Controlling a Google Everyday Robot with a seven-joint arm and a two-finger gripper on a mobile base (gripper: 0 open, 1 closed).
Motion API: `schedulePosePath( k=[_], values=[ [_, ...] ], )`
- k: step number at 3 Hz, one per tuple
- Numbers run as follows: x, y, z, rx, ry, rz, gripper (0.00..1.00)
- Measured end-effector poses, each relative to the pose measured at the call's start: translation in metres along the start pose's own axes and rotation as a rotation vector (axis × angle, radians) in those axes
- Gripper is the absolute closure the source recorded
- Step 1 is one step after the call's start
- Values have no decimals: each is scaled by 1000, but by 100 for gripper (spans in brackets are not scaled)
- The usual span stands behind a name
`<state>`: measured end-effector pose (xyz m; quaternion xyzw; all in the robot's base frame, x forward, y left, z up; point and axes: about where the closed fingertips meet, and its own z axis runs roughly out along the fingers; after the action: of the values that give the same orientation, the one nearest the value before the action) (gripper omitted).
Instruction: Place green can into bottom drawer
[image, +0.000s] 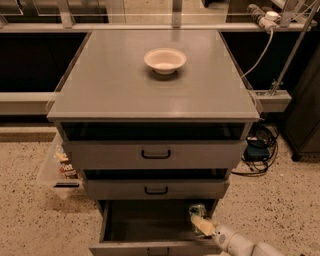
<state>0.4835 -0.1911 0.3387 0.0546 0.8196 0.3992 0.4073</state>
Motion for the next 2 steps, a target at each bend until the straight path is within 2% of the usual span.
schedulePosePath(
  k=[1, 2],
  values=[
    [7, -27, 19, -13, 45, 80, 100],
    [30, -60, 51, -22, 178, 160, 100]
  ],
)
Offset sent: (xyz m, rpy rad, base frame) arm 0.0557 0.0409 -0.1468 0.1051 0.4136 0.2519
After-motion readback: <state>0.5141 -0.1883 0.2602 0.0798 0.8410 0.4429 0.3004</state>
